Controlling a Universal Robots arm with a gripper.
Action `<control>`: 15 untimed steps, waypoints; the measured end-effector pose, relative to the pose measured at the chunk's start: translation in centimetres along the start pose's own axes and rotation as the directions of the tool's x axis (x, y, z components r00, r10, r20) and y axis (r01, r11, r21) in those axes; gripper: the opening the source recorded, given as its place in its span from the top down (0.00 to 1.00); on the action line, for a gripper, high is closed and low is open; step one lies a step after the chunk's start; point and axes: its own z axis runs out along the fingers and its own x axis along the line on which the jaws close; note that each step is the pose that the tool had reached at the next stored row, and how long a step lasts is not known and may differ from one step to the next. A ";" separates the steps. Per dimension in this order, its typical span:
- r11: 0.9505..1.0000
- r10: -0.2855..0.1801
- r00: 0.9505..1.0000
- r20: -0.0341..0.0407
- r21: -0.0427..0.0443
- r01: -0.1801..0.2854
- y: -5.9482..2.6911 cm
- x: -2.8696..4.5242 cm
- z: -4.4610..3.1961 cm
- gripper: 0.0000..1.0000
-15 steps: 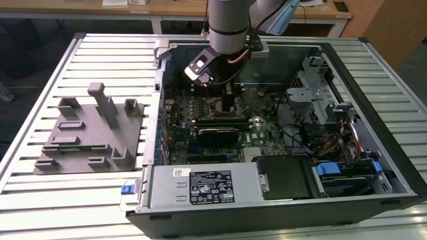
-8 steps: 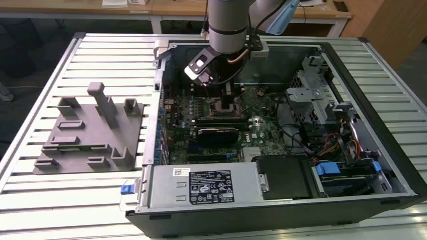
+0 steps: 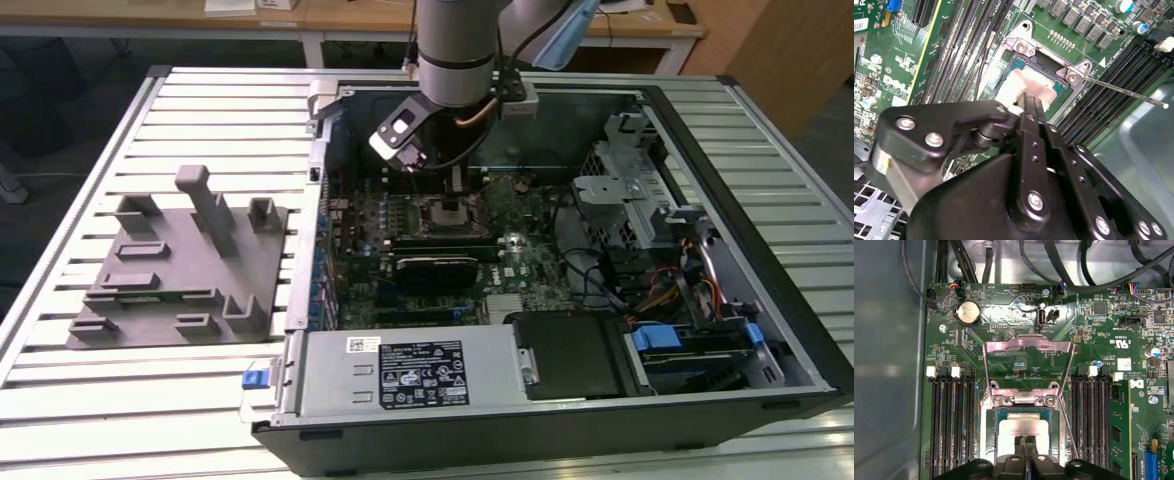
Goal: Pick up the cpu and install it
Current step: 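Place the cpu into insertion slot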
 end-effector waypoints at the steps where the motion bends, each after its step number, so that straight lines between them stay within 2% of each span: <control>1: 1.000 0.000 1.000 0.000 0.000 0.000 0.00 0.00 -0.01 0.88; 9: 1.000 0.000 1.000 0.000 0.000 0.000 0.00 -0.01 -0.10 0.89; 15: 1.000 -0.003 1.000 0.000 0.000 0.003 0.07 -0.02 -1.13 0.89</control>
